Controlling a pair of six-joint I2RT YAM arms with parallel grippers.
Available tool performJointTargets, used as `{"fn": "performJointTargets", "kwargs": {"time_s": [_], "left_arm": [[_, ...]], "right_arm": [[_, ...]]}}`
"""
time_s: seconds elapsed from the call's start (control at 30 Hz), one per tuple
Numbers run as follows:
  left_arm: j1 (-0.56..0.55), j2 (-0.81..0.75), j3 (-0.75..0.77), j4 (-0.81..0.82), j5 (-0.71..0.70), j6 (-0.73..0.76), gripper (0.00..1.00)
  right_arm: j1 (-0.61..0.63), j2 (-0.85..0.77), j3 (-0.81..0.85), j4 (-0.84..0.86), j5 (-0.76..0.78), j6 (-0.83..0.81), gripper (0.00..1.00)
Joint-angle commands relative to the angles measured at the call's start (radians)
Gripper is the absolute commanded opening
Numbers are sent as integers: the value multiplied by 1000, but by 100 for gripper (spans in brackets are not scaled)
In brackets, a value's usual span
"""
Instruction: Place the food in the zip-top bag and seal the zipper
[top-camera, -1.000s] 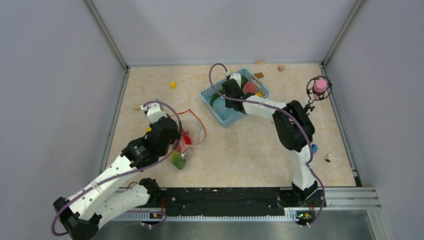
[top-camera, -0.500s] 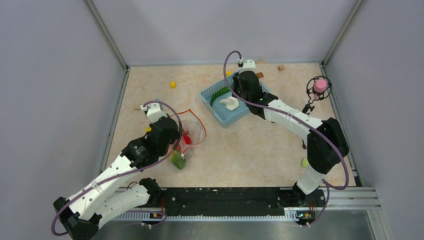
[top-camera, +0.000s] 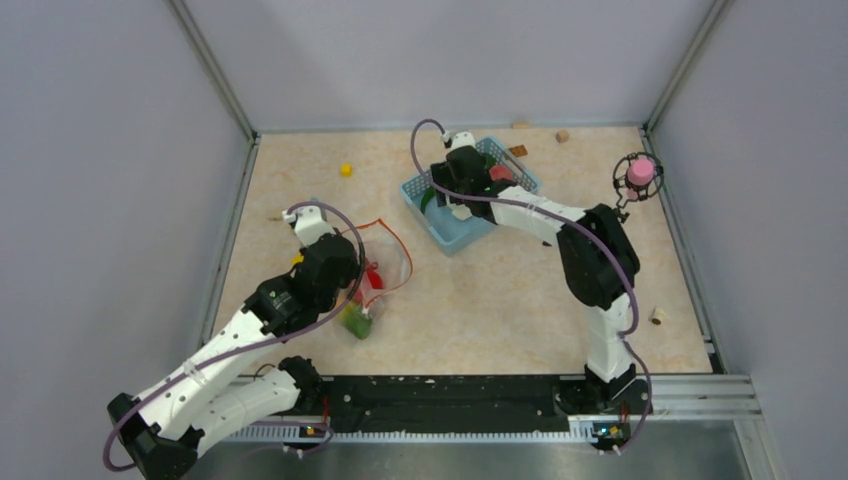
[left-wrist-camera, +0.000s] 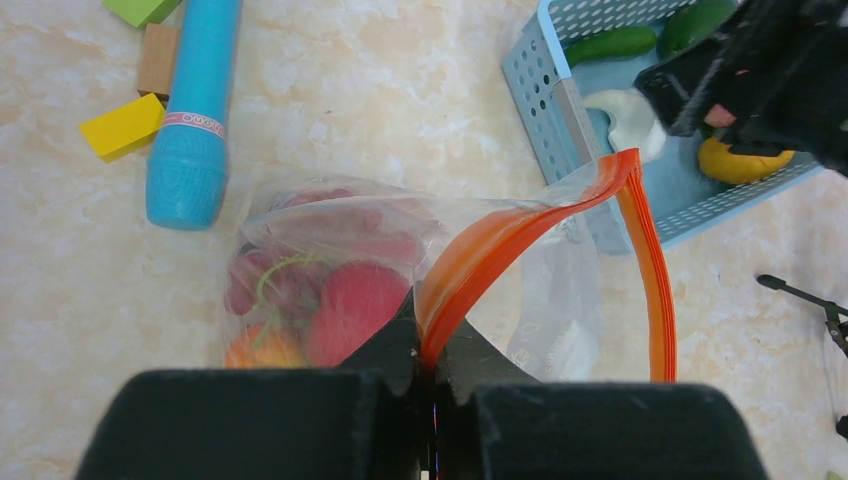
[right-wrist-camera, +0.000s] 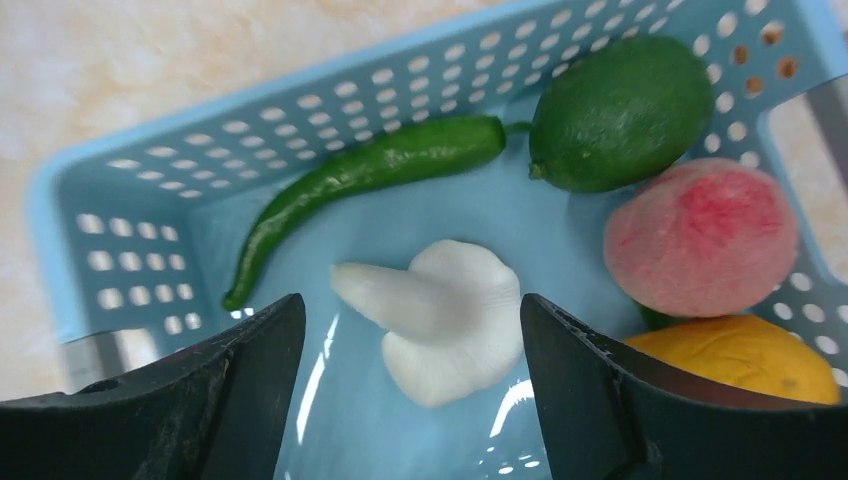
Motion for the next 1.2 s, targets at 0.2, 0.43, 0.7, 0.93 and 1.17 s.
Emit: {"fn": "performJointTargets", "kwargs": {"time_s": [0.2, 0.43, 0.7, 0.93, 1.17], "left_arm": [[4, 12, 4, 30, -25, 2, 0], [4, 9, 3, 28, -29, 1, 0], [4, 5, 2, 31, -20, -2, 0], [4, -7, 2, 30, -1, -2, 0], [4, -30, -8, 41, 12, 1, 0]], "right_arm": [[-17, 243, 191, -105, 26, 19, 68], [-21, 232, 168, -105, 75, 52, 10], [-18, -85, -73, 53, 21, 50, 3], [35, -391, -283, 186, -230, 60, 3], [165, -573, -439, 437, -632, 162, 2]]}}
